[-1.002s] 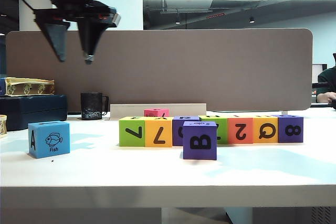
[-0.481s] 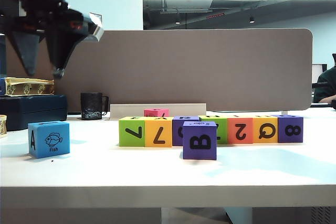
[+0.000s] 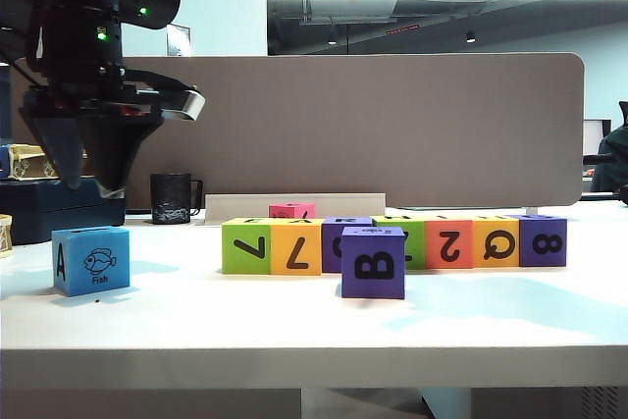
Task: Select the appropriate blocks from the scattered letter blocks on the table and arrange them in a row to spell out "LEARNING".
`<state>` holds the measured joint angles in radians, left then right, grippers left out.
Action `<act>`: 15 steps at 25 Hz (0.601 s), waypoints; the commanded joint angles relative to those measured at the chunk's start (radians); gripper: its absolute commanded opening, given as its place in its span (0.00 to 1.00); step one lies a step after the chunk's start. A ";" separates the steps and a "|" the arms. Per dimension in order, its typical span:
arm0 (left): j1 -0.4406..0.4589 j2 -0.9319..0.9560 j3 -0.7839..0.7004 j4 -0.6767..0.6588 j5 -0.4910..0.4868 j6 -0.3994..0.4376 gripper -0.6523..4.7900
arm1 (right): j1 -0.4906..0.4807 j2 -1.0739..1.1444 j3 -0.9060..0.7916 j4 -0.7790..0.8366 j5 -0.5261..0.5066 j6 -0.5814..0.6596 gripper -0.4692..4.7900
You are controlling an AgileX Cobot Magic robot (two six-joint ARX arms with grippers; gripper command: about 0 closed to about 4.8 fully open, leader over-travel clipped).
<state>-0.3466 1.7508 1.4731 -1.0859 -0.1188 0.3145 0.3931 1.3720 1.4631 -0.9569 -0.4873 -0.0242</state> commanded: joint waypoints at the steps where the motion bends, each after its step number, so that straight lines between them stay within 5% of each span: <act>1: 0.000 -0.004 -0.014 0.040 -0.019 0.036 0.94 | 0.002 -0.004 0.005 0.011 -0.005 -0.003 0.09; 3: 0.000 -0.004 -0.025 0.051 -0.016 0.053 1.00 | 0.002 -0.004 0.005 0.010 -0.005 -0.003 0.09; 15: 0.014 0.013 -0.116 0.190 -0.030 0.078 1.00 | 0.002 -0.004 0.005 0.010 -0.005 -0.003 0.09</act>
<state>-0.3325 1.7599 1.3571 -0.9169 -0.1478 0.3893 0.3935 1.3720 1.4631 -0.9581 -0.4873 -0.0242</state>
